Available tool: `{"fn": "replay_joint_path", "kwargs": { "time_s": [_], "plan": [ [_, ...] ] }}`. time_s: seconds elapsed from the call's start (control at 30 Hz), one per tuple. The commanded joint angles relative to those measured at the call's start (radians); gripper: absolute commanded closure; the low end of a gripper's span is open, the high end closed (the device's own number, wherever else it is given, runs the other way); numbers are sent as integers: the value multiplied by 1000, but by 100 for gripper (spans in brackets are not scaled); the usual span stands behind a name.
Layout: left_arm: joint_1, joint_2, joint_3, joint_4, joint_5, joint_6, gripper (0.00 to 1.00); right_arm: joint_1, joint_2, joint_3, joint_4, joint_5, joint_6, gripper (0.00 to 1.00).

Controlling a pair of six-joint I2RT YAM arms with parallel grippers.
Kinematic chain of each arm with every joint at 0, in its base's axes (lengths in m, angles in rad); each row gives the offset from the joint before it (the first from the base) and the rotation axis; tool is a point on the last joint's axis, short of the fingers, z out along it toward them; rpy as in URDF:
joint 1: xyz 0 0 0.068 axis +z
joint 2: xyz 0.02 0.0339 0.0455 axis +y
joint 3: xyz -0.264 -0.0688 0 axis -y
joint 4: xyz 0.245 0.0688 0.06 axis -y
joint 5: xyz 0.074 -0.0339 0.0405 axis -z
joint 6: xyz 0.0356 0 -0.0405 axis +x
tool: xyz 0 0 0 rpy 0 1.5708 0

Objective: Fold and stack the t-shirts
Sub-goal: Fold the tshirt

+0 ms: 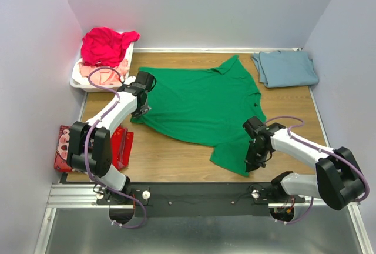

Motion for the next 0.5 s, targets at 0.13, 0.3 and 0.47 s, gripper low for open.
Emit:
{"fn": "replay_joint_path", "kwargs": {
  "time_s": [0.13, 0.3, 0.47],
  "plan": [
    [-6, -114, 15, -95, -40, -4, 100, 11, -68, 222, -211, 145, 21, 99],
    [-28, -185, -44, -146, -26, -43, 100, 11, -91, 322, -308, 170, 23, 99],
    [-69, -225, -90, -190, -18, -89, 100, 11, -105, 388, -387, 201, 20, 99]
  ]
}}
